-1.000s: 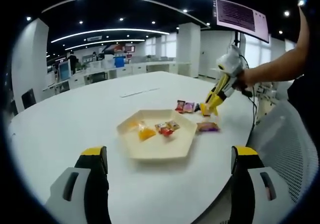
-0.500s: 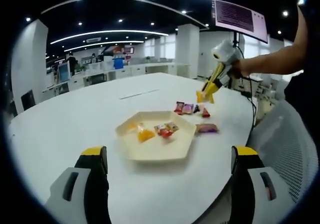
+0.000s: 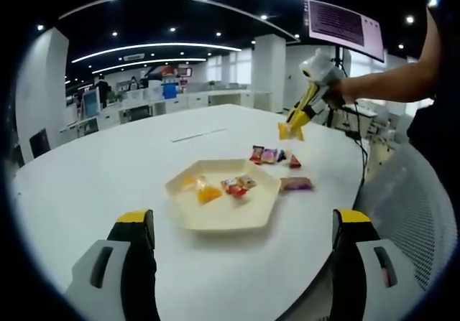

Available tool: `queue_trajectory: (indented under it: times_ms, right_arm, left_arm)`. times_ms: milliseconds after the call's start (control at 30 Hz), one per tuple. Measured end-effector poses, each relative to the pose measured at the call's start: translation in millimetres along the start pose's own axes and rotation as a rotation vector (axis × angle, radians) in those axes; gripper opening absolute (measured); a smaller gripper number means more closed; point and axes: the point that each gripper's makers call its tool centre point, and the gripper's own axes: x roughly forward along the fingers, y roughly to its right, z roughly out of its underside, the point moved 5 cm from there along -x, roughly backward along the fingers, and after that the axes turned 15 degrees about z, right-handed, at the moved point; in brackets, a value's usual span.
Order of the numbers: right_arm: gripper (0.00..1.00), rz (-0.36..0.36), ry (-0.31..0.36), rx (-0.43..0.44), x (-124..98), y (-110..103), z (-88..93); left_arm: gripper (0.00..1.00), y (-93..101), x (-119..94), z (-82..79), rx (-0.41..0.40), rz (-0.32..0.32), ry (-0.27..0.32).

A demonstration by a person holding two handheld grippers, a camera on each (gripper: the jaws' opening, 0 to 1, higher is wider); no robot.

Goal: Place the target food into the container with the food tongs after gripping and lifting it, then release it inside without dropping or visibly crushing the food.

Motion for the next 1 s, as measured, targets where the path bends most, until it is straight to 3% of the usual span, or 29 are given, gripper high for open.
queue_trajectory:
  times_ms: [600,1000]
  right_arm:
    - [0.23,-0.033,0.038,-0.038,9,-23,-35.5]
    - [0.24,-0.074,0.08,-0.071,23,-54,-80.4]
  left_arm:
    - [0.99,-1.2,-1,-0.8,-0.001,-0.009,0.006]
    - [0.99,-1.7,-1,-0.8,0.001,-0.012,0.01]
